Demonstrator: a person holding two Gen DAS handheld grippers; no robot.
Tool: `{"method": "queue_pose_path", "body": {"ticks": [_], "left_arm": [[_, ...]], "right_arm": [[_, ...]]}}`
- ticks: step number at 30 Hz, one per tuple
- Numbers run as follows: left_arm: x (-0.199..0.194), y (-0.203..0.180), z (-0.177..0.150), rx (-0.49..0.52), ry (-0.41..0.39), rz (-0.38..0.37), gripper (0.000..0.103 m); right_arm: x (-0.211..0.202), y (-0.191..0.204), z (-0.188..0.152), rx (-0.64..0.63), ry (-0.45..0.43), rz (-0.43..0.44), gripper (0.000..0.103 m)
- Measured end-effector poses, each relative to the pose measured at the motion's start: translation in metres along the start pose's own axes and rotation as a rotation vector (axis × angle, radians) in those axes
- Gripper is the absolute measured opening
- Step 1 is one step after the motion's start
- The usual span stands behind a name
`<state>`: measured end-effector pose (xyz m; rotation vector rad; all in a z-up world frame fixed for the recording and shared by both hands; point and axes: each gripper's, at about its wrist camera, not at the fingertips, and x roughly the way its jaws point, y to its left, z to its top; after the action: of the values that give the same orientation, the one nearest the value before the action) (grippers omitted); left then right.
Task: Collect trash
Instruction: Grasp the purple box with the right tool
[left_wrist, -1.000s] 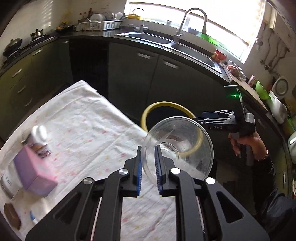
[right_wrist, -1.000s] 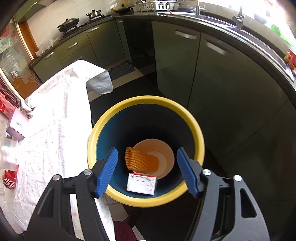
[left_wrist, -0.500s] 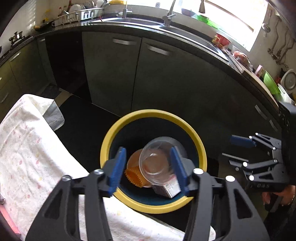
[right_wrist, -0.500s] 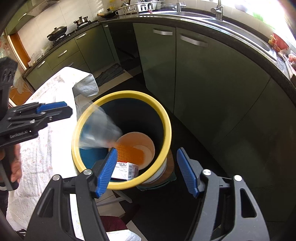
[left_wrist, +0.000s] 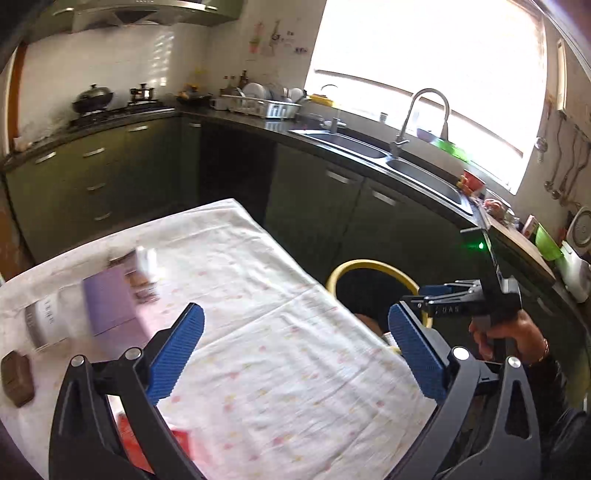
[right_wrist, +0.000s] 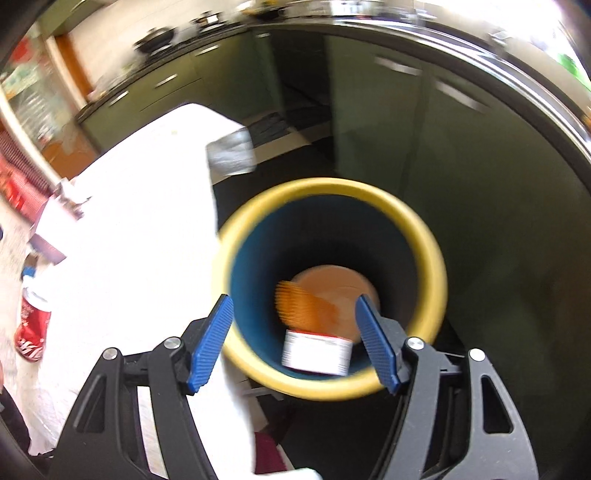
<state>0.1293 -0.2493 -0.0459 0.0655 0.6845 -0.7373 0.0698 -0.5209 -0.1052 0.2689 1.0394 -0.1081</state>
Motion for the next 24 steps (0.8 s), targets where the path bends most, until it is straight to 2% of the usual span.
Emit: {"method": "queue_pose_path", "body": {"ticks": [7, 9, 13, 17, 20, 22, 24], "left_arm": [[-0.067, 0.096, -0.060, -0.093, 0.042, 0.290, 0.098], [-0.081, 0.124, -0.075, -0.124, 0.047, 0.321, 0.098], [-0.095, 0.148, -0.096, -0.194, 0.052, 0.339, 0.098], [-0.104, 0.156, -0.103, -0.214, 0.039, 0.328, 0.098], [-0.105, 0.155, -0.103, -0.212, 0.040, 0.316, 0.098], [-0.109, 0.154, -0.105, -0.206, 0.040, 0.309, 0.098], [-0.110, 0.155, -0.107, -0.203, 0.041, 0.307, 0.098]], "right_arm": [[0.011, 0.138, 0.048, -0.187, -0.012, 0.220, 0.068], [0.013, 0.184, 0.055, -0.245, -0.004, 0.277, 0.068], [0.016, 0.267, 0.065, -0.337, 0.011, 0.351, 0.073], [0.027, 0.325, 0.075, -0.382, 0.015, 0.311, 0.086], [0.053, 0.348, 0.087, -0.386, 0.070, 0.250, 0.086], [0.068, 0.355, 0.088, -0.393, 0.090, 0.185, 0.086], [0.080, 0.354, 0.085, -0.391, 0.121, 0.159, 0.086]]}}
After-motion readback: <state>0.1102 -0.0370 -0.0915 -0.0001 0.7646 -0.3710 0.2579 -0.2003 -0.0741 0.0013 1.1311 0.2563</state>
